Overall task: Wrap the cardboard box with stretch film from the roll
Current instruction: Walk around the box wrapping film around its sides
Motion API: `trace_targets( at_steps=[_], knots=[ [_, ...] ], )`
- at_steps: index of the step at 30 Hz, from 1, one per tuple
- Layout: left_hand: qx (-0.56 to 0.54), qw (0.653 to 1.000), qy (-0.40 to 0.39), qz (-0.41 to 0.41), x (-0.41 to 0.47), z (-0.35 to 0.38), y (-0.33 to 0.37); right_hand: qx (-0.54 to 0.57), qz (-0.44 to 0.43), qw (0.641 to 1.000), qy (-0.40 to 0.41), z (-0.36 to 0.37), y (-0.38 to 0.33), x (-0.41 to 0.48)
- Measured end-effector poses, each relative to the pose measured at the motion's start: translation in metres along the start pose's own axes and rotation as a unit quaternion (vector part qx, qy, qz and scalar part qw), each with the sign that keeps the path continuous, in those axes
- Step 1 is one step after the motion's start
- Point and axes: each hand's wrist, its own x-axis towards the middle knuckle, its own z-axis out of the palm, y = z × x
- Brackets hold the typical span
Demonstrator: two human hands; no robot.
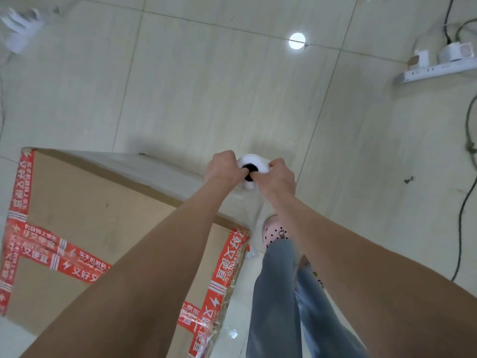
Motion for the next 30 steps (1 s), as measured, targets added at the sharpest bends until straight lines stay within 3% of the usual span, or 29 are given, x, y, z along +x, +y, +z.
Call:
trace_targets(
  at_steps=[7,13,17,23,26,30],
  knots=[
    [0.085,0.985,0.012,0.147,0.013,-0.007,0.005,-0.073,-0.065,0.995,0.025,0.01,-0.017,0.005],
    [0.047,0.993,0.034,0.106,0.018,-0.014,-0.005,-0.135,-0.134,0.981,0.049,0.013,-0.031,0.002],
    [-0.024,0.998,0.051,0.035,0.025,-0.028,-0.017,-0.097,-0.166,0.98,0.042,0.017,-0.046,0.008],
    [-0.128,0.987,0.041,-0.083,0.034,-0.042,-0.053,-0.027,-0.044,0.997,-0.056,0.045,-0.073,0.016],
    [-0.089,0.993,0.018,-0.078,0.033,-0.046,-0.06,-0.028,-0.066,0.997,-0.033,0.053,-0.08,0.016],
    [0.003,0.999,0.051,0.016,0.036,-0.054,-0.049,-0.061,-0.088,0.994,-0.02,0.045,-0.089,0.019]
  ],
)
